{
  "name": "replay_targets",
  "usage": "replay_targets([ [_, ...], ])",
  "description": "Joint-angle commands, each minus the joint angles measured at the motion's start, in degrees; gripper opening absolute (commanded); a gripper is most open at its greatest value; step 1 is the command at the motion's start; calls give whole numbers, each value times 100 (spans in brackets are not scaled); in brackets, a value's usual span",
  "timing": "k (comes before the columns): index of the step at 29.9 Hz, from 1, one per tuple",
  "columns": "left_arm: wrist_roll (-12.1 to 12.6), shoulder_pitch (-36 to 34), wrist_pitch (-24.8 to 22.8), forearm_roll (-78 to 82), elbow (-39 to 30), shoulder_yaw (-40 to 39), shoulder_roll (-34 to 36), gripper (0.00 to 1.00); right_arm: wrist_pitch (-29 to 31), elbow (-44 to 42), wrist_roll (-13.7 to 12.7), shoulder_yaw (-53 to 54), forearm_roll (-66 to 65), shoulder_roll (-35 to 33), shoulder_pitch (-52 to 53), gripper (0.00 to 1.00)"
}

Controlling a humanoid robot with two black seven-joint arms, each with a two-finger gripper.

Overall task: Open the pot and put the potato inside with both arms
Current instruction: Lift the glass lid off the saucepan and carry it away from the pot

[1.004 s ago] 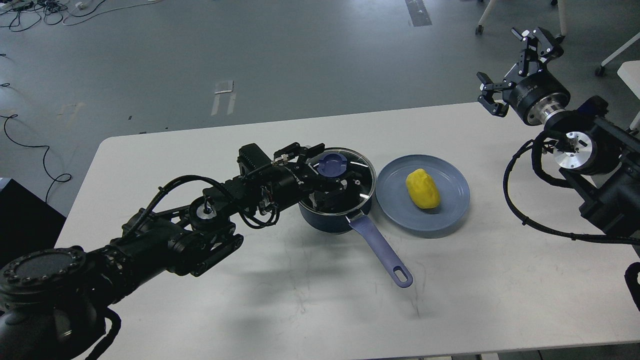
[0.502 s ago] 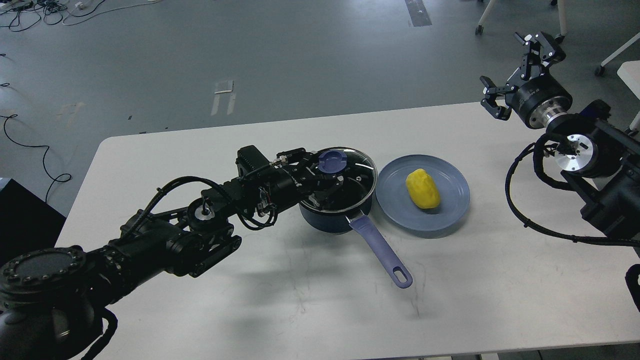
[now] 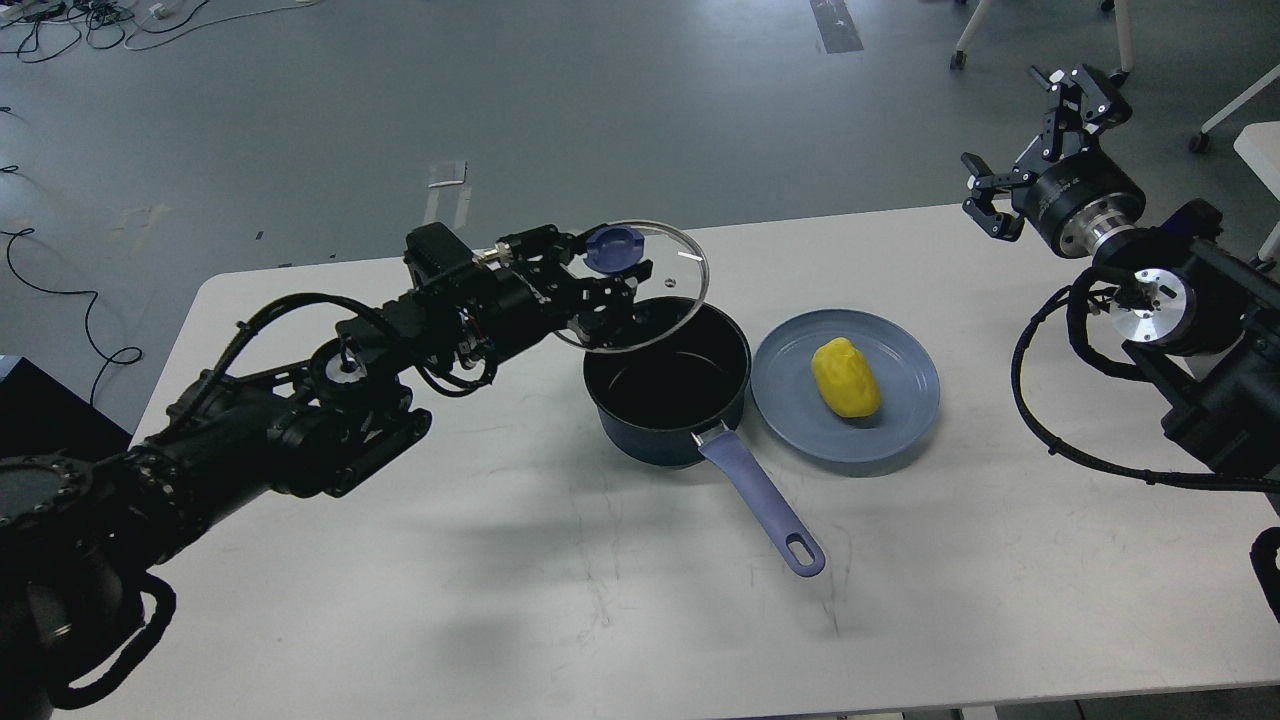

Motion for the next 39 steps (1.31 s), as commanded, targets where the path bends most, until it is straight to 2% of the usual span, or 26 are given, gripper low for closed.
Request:
replay_targets([
  [1,-1,19,39,-73,0,29,471,27,-28,9,0,-9,0,0,31,100],
  [5,-1,396,325,-55,0,38,1034,27,-45,0,-9,-17,0,-9,40,100],
  [14,-1,1082,325,-90,0,29,1773,27,-45,-44,-18,-26,0,-9,31,100],
  [22,-1,1628,325,-90,-26,29,1625,28,-45,-44,-35,-70,0,-9,31,100],
  [31,-1,1716,325,-99,-88,38,1291,28,-28,-114,-44,-132,0,-44,14,100],
  [39,-1,1971,325,-90,-88,29,1264,29,-28,-114,-44,-141,0,-44,23,100],
])
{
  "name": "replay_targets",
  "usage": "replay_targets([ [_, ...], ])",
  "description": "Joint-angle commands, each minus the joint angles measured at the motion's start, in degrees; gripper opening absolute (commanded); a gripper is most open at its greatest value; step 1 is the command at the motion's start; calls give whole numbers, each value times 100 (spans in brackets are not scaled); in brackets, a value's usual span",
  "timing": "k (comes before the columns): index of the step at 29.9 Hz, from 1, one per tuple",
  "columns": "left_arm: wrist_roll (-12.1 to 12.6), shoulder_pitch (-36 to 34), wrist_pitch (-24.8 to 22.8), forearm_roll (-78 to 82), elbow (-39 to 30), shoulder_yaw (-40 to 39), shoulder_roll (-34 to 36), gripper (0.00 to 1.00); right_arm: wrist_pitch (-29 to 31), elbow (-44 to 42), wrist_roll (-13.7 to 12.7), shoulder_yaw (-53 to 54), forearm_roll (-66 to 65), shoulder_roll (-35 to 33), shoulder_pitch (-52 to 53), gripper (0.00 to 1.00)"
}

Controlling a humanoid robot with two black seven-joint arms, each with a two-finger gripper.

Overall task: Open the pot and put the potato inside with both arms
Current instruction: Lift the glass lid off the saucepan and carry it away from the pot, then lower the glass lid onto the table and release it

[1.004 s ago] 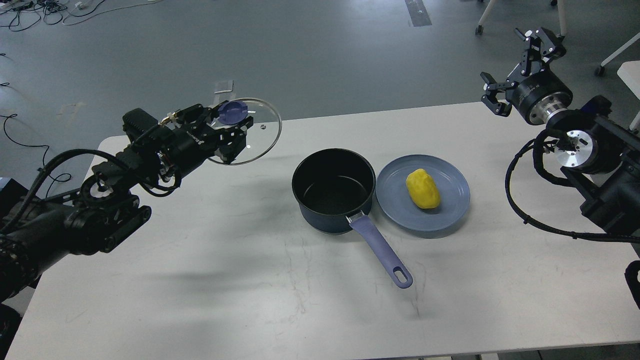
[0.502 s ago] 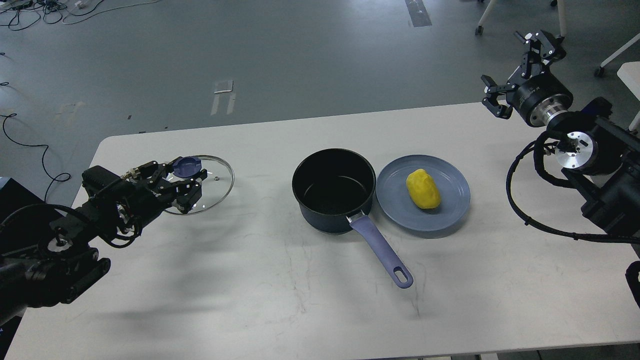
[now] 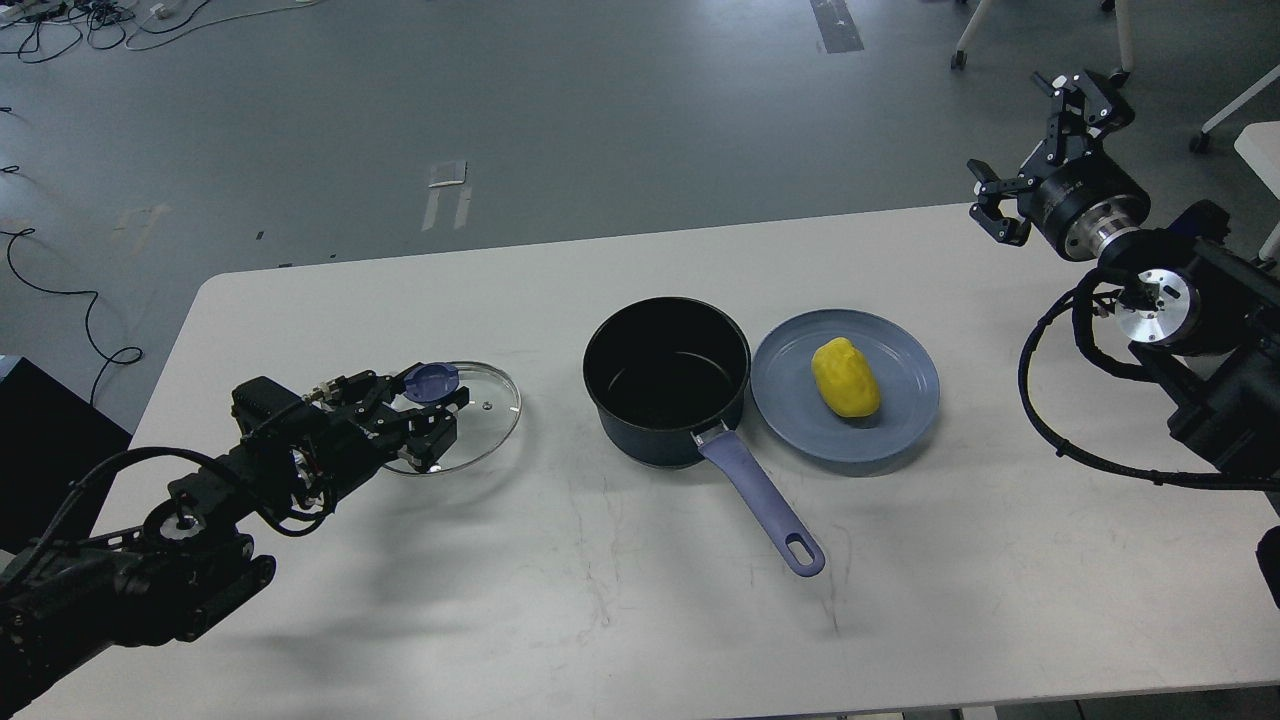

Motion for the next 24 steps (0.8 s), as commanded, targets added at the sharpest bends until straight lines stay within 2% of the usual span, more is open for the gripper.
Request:
replay_targets([
  [1,0,87,0,1,1,6,-3,30,-9,0,-1,-1,-8,8,17,100],
  [5,0,79,0,1,1,-3,-3,40,-9,0,-1,-1,1,8,17,100],
  [8,0,70,0,-8,1,-3,-3,65,-9,0,-1,-1,1,8,25,100],
  [9,0,79,0,-8,1,-3,-3,81,-9,0,-1,-1,-8,8,26,100],
  [19,0,176,0,1,1,-3,-20,82,0,-8,8,8,1,-1,17,100],
  [20,0,175,0,1,1,-3,-20,84,0,-8,8,8,1,7,17,100],
  [22,0,149,0,-69,-17,-12,-12,96,0,-8,8,8,1,-1,17,100],
  [24,0,132,0,-156,-51,-12,-12,97,0,-8,8,8,1,7,17,100],
])
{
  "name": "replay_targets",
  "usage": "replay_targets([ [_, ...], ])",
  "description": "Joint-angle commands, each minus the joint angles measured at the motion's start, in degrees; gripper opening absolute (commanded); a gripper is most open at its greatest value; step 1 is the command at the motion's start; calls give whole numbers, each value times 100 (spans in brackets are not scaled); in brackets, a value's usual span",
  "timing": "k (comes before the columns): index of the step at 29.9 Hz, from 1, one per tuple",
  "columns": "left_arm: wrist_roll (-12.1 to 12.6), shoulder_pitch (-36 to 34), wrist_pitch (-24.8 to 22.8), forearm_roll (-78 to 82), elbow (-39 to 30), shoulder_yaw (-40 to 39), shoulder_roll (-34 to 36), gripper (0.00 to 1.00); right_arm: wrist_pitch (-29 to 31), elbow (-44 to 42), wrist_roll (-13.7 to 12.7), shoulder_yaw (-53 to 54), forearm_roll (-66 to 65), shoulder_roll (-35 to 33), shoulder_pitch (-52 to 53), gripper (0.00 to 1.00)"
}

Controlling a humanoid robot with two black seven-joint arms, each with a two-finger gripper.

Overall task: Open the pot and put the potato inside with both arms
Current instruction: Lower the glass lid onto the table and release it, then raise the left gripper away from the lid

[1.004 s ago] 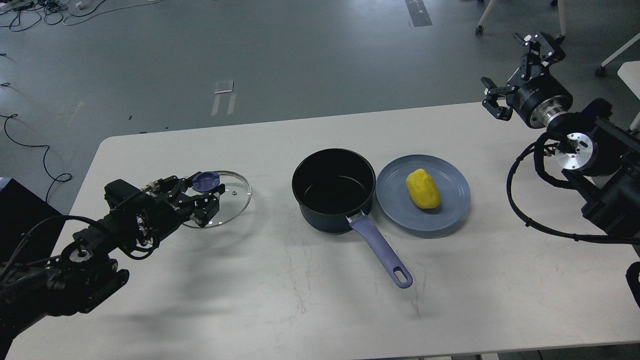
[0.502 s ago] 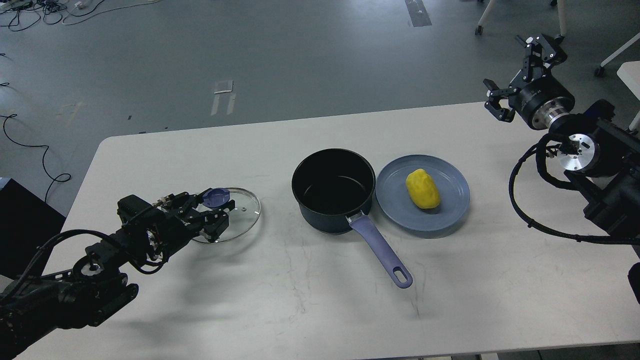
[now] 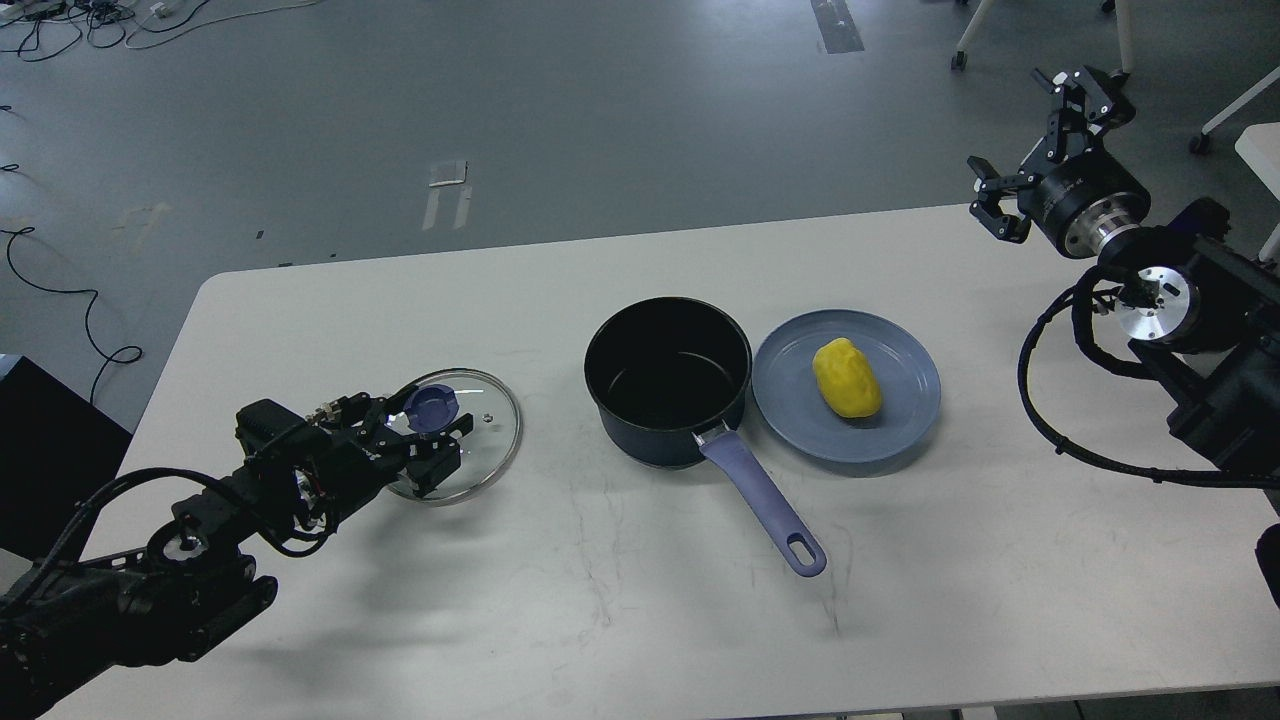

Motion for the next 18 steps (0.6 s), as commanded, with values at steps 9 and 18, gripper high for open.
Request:
replay_targets([
  [9,0,-167,0,-1037,-492,-86,296,98,20,35,1,-9,1,7,27,100],
  [18,0,-774,0,-1592,-492,-86,560,98,21,35,1,-9,1,7,54,100],
])
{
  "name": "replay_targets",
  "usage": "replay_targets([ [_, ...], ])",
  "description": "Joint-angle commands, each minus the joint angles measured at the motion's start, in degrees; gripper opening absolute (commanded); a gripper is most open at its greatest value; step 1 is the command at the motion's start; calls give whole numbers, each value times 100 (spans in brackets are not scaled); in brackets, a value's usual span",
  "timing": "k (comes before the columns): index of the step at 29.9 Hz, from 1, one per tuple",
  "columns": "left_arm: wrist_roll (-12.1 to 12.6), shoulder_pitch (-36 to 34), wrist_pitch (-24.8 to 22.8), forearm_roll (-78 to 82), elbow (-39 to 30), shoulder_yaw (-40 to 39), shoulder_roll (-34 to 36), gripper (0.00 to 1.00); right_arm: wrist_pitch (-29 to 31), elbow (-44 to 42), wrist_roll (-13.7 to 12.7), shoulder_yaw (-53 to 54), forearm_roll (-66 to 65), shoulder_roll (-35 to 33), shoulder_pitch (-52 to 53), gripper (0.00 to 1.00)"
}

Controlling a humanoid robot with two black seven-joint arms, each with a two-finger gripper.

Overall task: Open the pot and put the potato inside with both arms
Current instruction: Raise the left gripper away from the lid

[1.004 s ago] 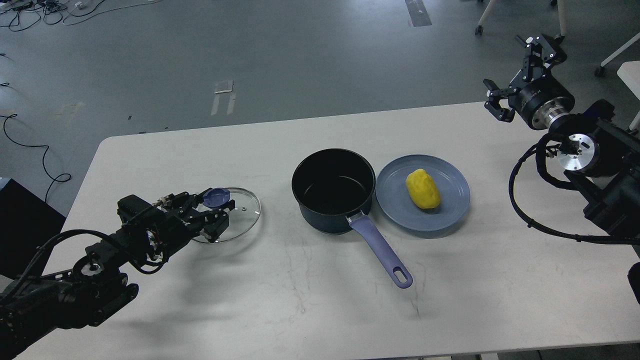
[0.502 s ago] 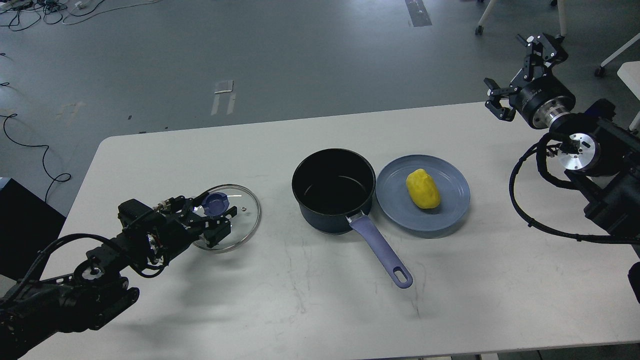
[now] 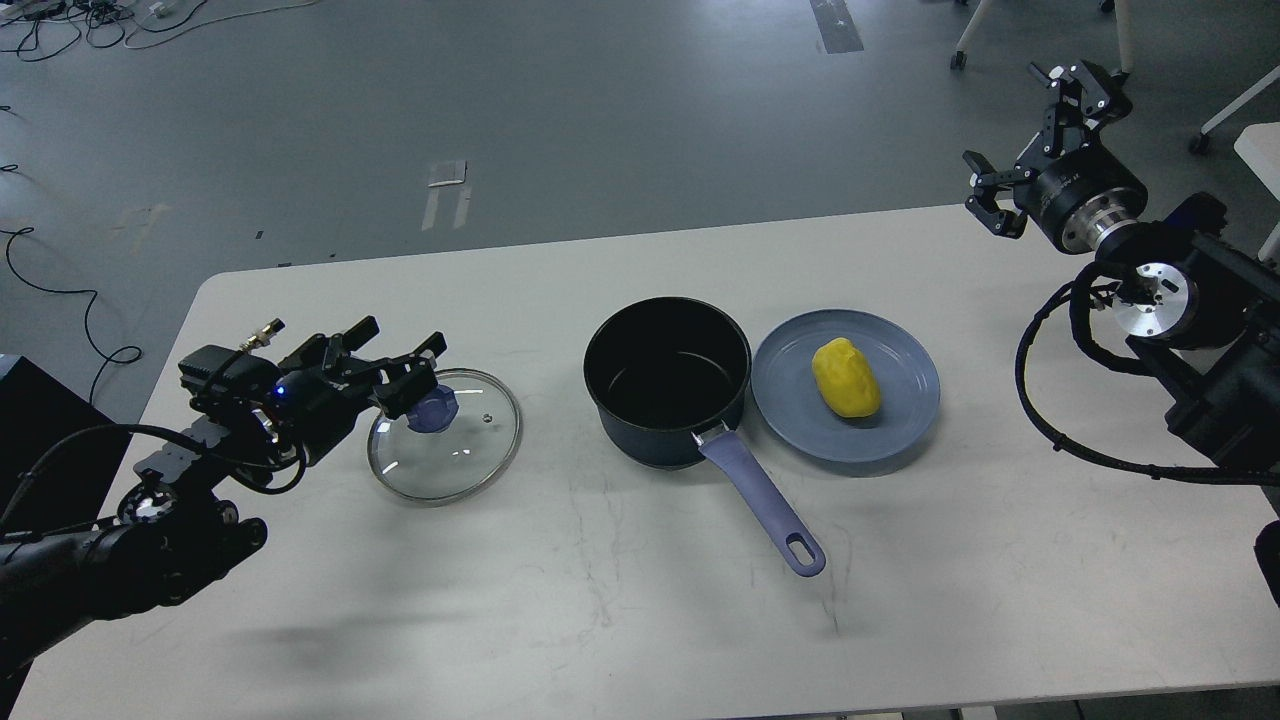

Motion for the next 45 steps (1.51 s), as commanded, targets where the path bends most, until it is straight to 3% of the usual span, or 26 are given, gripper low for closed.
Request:
replay_targets([
  [1,-1,-227,0,-178,2,-4,115,98,-9,-2,-2,-9,0,0,9,100],
  [10,-1,-1202,-109,-2268,-69,-22,247,98,-26,24,-2,-27,-9,0,9,100],
  [17,30,-2309,-2313,-4780,19,-266,168,98,-35,33,7,-291,-9,0,115,100],
  [19,502,-2407,-2762,-5168,19,-565,98,98,-35,42,7,-326,-9,8,159,100],
  [23,1128,-2320,-3466,-5503,-16,-1390,-270,98,0,42,7,-475,-18,0,264,100],
  [27,1612,-1881,-3766,-6302,-42,-2226,-578,98,-9,51,16,-563,-18,-9,291,100],
  [29,2112,-1678,-3898,-6909,-42,-2745,-746,98,-9,59,16,-572,-18,-18,291,100],
  [31,2910,-1442,-4039,-7445,-42,-3306,-877,98,-26,77,16,-581,-18,-35,282,100],
  [32,3027,-1371,-4048,-7525,-42,-3422,-913,98,-26,77,16,-581,-18,-53,273,100],
  [34,3159,-1196,-4118,-7622,-60,-3676,-1000,98,-26,86,16,-590,-18,-114,264,100],
  [38,3168,-957,-4470,-7675,-69,-4038,-1167,98,-26,95,24,-712,-18,-115,264,100],
  [45,3054,-615,-4610,-7746,-69,-4513,-1414,98,-44,147,51,-844,-18,-97,273,100],
])
